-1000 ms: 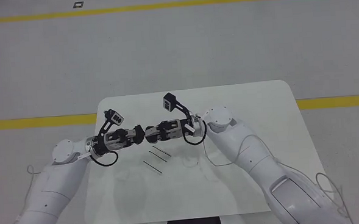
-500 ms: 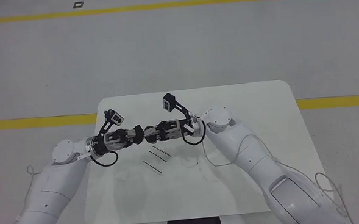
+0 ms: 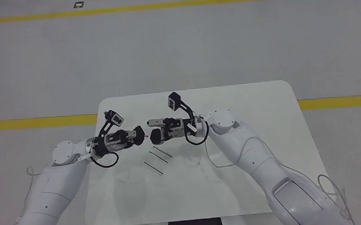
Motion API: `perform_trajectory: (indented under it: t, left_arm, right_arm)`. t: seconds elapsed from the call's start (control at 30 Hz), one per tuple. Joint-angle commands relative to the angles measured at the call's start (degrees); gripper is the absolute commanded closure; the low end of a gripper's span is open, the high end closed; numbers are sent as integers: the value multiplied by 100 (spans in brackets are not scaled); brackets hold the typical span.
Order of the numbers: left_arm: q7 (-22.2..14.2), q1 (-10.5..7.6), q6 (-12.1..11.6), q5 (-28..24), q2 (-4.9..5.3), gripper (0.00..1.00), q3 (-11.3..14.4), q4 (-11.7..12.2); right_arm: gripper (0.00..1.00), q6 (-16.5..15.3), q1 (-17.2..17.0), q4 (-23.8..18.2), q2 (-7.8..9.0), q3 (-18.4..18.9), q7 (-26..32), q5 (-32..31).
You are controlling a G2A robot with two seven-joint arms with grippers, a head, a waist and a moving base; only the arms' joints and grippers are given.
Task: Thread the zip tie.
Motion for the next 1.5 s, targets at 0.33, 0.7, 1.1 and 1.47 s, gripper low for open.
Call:
perform_trajectory:
  t: [0.33,0.7,1.1,1.47]
  left_arm:
    - [100,15,-7,137,9,100,-63,-93]
    - [396,32,-7,591,-211,100,-683,-110]
    - [-177,222,-7,1149,-821,100,-1466,-174]
    - [-177,262,-7,1451,-924,100,-1520,-249]
  right_arm:
    - [0,-15,-83,-33,38,79,-197,-64]
    - [0,-15,-83,-33,38,79,-197,-64]
    - [0,-15,-83,-33,38,79,-197,-64]
    - [0,-15,-83,-33,38,79,-197,-64]
